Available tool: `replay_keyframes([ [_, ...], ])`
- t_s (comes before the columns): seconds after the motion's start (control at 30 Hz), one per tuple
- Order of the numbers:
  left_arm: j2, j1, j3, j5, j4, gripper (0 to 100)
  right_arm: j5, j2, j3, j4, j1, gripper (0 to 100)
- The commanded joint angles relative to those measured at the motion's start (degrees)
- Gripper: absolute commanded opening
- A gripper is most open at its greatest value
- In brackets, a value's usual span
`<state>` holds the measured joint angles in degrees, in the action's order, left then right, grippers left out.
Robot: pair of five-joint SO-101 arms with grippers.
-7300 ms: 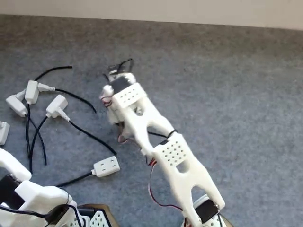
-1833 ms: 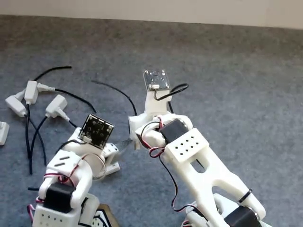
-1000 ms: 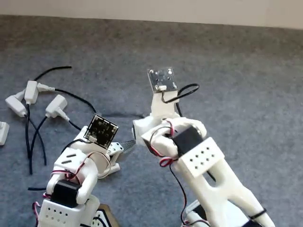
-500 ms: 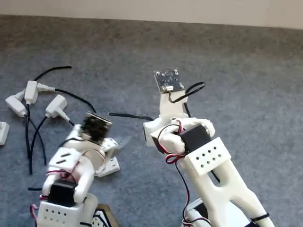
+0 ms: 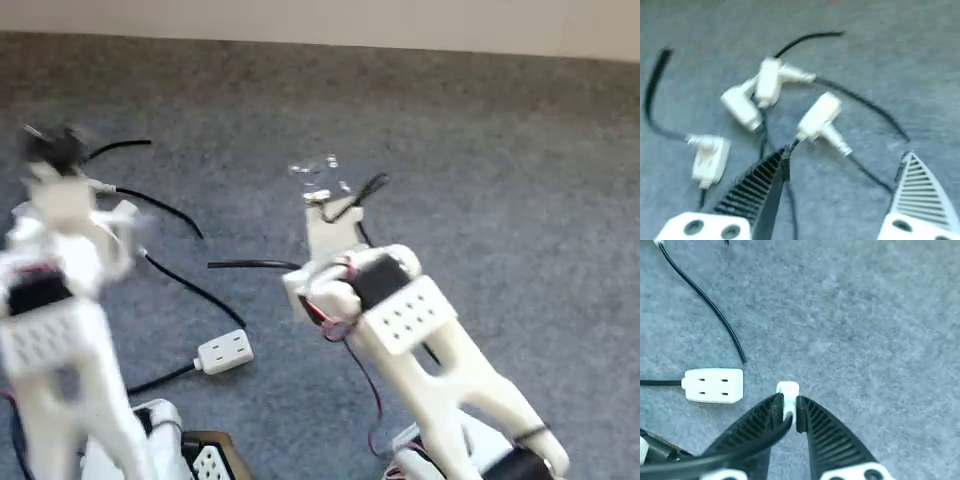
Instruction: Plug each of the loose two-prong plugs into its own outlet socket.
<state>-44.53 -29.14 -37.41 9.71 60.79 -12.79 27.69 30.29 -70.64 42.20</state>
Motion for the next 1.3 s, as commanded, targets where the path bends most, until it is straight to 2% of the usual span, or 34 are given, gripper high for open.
replay_keyframes([
  [0.0,23.43,-13.32,27.82,0.44,5.89,34,-1.41,-4.53,-6.64,-0.22,2.42,0.5],
  [0.13,38.73,-24.04,41.45,0.44,6.42,34,-2.29,-9.01,-9.98,-0.22,6.20,0.5],
  [0.2,45.58,-28.00,46.46,0.44,6.59,34,-5.36,-9.89,-11.38,-0.48,8.04,0.7],
  [0.37,58.86,-34.33,54.64,0.44,6.24,34,-10.11,-10.24,-12.97,-0.84,11.74,0.7],
  [0.77,76.26,-37.23,70.46,0.53,6.68,34,-10.29,-16.48,-11.82,2.33,13.76,0.5],
  [0.93,77.14,-37.41,70.99,0.53,6.68,34,-10.29,-17.36,-11.56,4.18,16.92,0.5],
  [1.27,77.14,-38.20,70.99,0.53,6.68,34,-9.85,-17.80,-11.38,4.26,14.73,0.5],
])
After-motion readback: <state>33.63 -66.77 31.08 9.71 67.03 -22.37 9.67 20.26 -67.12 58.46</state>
